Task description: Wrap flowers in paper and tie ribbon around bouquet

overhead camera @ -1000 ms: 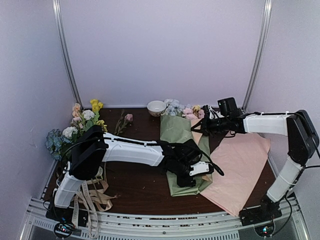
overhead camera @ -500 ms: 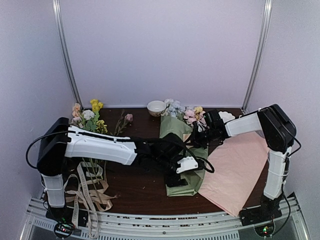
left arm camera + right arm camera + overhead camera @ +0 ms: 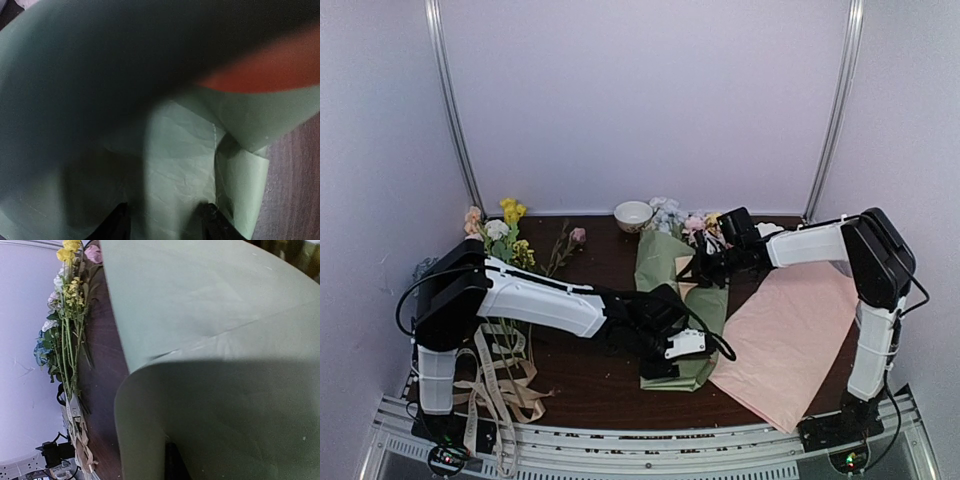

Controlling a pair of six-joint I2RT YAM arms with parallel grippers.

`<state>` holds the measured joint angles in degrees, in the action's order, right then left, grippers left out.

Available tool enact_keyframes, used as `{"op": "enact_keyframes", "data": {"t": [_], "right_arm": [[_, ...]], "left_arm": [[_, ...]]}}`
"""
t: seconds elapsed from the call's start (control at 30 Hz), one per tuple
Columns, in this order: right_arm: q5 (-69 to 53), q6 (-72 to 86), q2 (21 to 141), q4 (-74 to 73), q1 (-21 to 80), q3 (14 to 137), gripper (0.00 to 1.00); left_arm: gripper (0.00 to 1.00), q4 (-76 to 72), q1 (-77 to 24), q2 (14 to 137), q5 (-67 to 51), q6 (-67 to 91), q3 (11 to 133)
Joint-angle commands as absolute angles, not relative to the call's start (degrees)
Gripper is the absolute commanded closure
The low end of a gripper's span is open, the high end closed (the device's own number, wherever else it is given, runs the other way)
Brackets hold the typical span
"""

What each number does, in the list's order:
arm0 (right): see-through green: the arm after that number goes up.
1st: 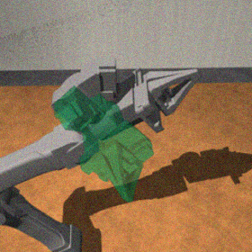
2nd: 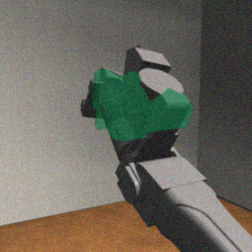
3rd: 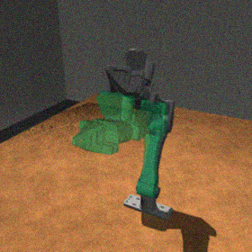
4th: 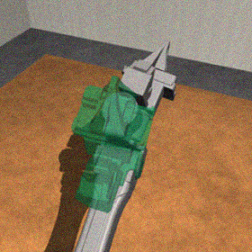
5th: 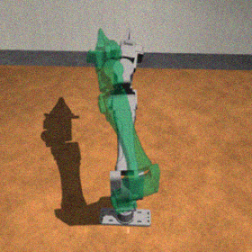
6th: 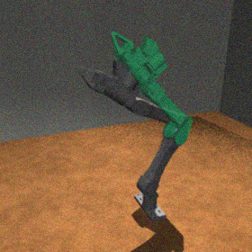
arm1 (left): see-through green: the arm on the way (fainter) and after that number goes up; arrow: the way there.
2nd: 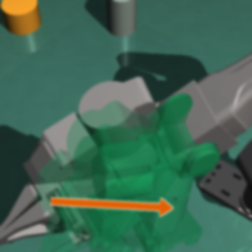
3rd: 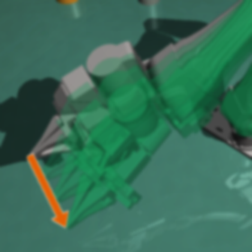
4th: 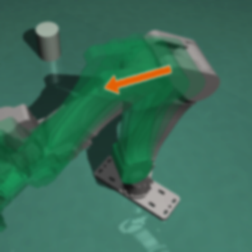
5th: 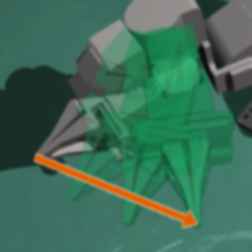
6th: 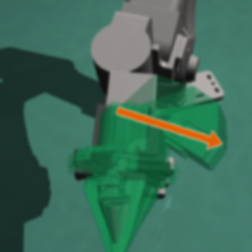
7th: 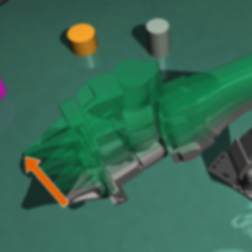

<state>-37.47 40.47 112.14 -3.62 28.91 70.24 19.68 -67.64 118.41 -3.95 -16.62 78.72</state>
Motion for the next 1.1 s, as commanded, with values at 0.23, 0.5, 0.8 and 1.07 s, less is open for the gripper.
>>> {"op": "enact_keyframes", "data": {"t": [0.23,0.5,0.8,1.07], "right_arm": [[-41.1,43.25,112.78,3.8,33.68,78.19,1.0],[-37.89,45.75,122.25,4.84,33.93,80.05,1.0],[-37.06,45.14,121.54,4.23,34.01,80.05,1.0],[-32.97,47.02,115.93,6.08,34.28,77.03,1.0]], "left_arm": [[0.48,18.21,-67.26,117.98,-7.28,-18.95,77.45],[0.3,7.17,-66.99,106.8,-10.63,-14.38,68.39],[0.23,1.63,-60.97,94.09,-20.71,-1.87,63.39],[0.24,7.91,-50.49,102.26,-13.7,17.25,72.45]]}}
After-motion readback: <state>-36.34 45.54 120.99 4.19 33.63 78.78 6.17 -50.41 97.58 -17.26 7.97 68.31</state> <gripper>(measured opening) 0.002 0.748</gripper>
